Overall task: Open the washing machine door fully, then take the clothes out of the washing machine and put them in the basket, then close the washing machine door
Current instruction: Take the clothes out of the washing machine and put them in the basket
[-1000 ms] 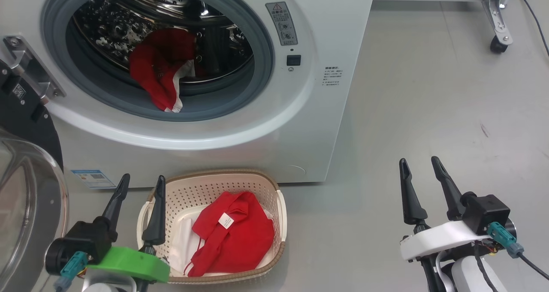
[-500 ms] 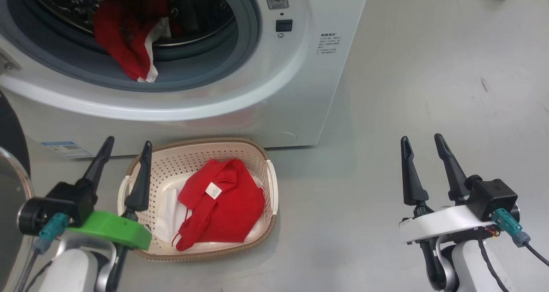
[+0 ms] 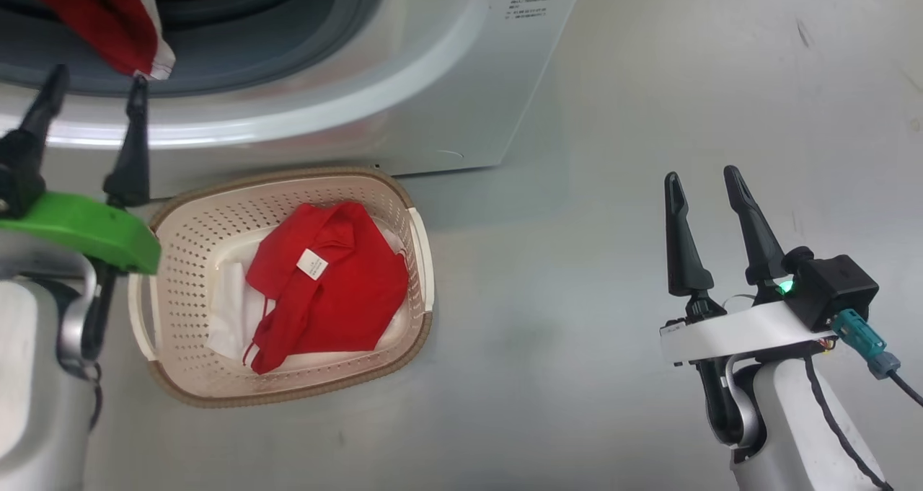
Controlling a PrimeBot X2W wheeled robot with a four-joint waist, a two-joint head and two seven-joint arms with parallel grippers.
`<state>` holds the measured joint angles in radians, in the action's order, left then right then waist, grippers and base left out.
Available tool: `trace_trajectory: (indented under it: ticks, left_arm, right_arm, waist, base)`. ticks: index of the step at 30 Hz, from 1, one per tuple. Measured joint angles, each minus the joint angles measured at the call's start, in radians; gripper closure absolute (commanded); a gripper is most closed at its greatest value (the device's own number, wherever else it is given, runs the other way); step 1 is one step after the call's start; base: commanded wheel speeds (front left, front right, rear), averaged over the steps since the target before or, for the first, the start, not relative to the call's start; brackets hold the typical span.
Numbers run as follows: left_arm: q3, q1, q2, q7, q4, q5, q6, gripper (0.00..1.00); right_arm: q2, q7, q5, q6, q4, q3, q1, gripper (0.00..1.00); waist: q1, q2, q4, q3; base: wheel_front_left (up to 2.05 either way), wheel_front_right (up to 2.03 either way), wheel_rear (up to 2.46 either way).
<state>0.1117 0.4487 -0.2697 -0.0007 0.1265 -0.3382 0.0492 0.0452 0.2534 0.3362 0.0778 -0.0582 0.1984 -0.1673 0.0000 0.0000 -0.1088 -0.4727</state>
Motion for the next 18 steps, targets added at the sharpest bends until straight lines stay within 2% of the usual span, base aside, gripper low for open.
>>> trace_trajectory:
  ticks: [7,18]
  left_arm:
    - [-0.033,0.132,-0.052,0.099,0.078,0.026,-0.035,0.0]
    - [0.03,0.276,-0.104,0.186,0.192,0.134,-0.035,0.0]
  right_arm:
    - [0.0,0.0,0.035,-0.01,0.01,0.016,-0.045,0.0]
    - [0.0,0.0,0.07,-0.029,0.011,0.031,-0.077,0.0]
  waist:
    - [0.0,0.0,-0.053,-0.076]
    - [0.0001,0.0,-0.133,-0.152]
  base:
    - [0.0,0.0,0.0]
    - [0.0,0.0,0.0]
